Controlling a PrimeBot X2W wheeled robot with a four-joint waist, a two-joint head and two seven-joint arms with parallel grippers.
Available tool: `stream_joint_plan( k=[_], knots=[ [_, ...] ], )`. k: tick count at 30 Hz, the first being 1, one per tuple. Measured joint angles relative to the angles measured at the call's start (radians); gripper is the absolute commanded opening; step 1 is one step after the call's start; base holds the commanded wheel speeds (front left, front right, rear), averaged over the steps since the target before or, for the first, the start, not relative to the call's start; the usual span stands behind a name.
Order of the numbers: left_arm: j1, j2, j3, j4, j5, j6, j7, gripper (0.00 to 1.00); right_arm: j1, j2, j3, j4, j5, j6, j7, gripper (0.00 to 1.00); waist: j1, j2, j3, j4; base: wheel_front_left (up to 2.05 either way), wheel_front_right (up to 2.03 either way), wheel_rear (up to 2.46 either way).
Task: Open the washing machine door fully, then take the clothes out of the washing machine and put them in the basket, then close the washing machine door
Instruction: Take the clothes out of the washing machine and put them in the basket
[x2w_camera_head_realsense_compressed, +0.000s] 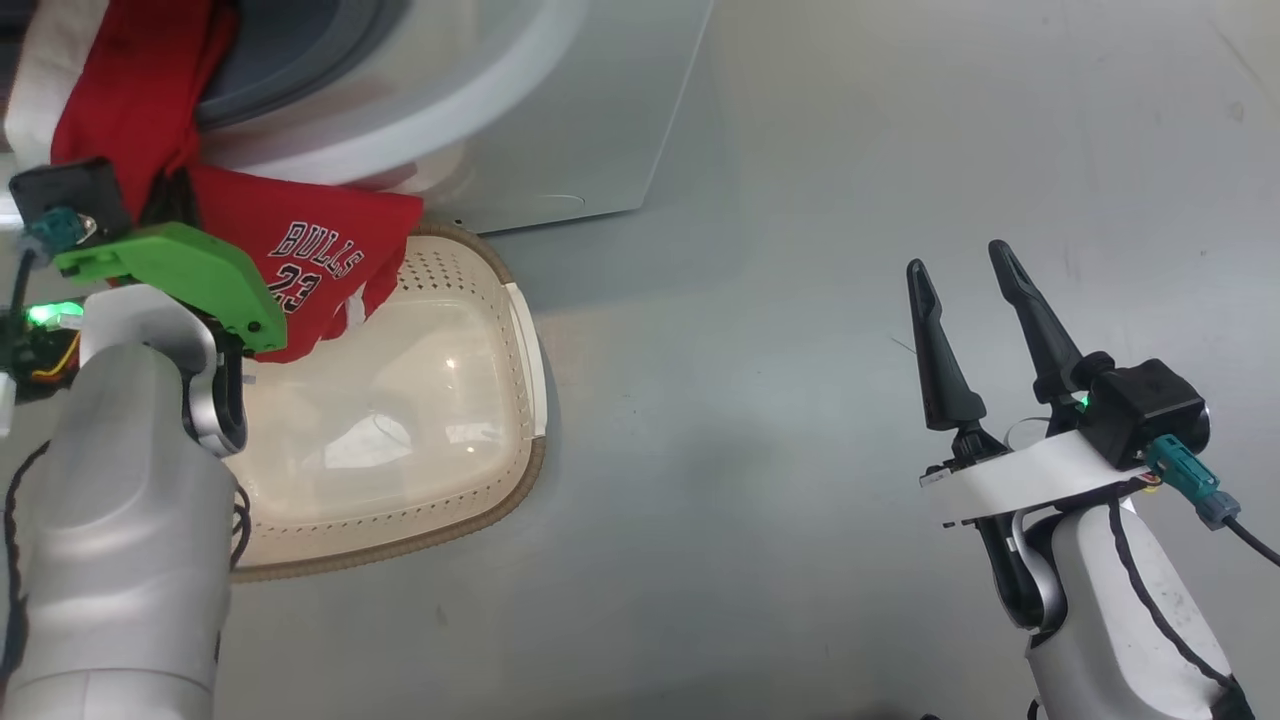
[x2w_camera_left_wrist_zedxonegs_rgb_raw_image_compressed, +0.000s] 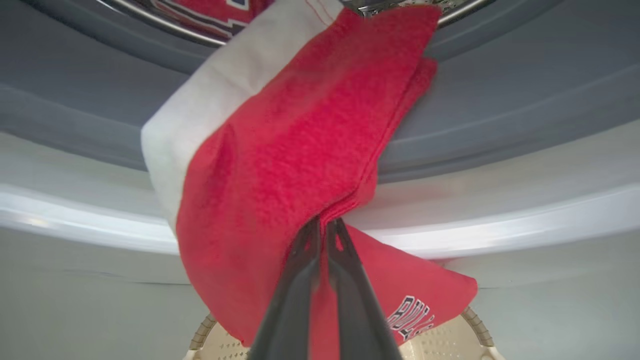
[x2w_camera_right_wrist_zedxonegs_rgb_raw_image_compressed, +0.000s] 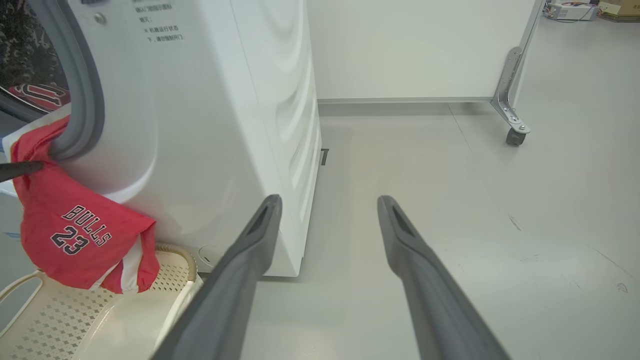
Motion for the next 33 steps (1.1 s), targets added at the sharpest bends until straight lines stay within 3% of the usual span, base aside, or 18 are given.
stream_joint_plan(
  k=[13, 23, 33],
  knots=[
    [0.123, -0.037, -0.024, -0.064, -0.002, -0.015, -0.230, 0.00, 0.024, -0.009, -0.032, 0.010, -0.008, -0.002, 0.000, 1.00, 0.0000, 0.0000, -0.063, 0.052, 0.00, 0.00, 0.00],
    [0.238, -0.048, -0.027, -0.212, 0.004, -0.018, -0.238, 0.00, 0.059, -0.012, -0.044, 0.016, -0.011, -0.006, 0.000, 1.00, 0.0000, 0.0000, -0.131, 0.106, 0.00, 0.00, 0.00],
    [0.321, -0.048, -0.020, -0.470, 0.068, -0.012, -0.234, 0.00, 0.075, -0.013, -0.038, 0.016, -0.019, -0.006, 0.000, 1.00, 0.0000, 0.0000, -0.172, 0.149, 0.00, 0.00, 0.00]
  ],
)
